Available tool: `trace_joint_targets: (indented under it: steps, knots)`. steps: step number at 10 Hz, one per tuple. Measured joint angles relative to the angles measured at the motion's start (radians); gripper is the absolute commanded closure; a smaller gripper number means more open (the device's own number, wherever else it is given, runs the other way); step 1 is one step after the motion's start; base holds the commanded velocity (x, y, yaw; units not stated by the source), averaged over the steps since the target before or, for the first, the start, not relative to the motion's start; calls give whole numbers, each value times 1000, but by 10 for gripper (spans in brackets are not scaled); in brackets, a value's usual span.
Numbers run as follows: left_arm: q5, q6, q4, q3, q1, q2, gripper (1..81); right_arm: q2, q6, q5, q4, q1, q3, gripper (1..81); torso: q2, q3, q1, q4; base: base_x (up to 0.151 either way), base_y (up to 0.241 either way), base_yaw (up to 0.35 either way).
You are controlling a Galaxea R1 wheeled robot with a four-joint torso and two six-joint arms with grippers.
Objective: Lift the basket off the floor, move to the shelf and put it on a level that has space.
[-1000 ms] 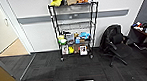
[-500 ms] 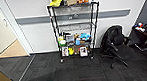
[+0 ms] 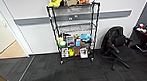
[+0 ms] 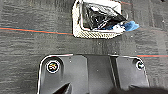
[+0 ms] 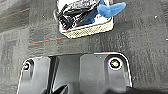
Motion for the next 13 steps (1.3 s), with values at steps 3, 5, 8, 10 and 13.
trace_joint_targets:
  steps: [3,5,8,10,13]
  knots:
    - [0,0,0,0,0,0,10,0,0,0,0,0,-3,10,0,0,0,0,88,0,0]
    - [-2,0,0,0,-1,0,10,0,0,1,0,2,-5,10,0,0,1,0,0,0,0]
    - [2,0,0,0,4,0,10,0,0,-1,0,-8,-6,10,0,0,0,0,0,0,0]
    - [2,0,0,0,2,0,10,1,1,0,2,-5,-9,10,0,0,0,0,0,0,0]
    - [4,-1,-1,0,8,0,10,2,8,0,5,-6,-17,10,-2,0,2,0,0,0,0]
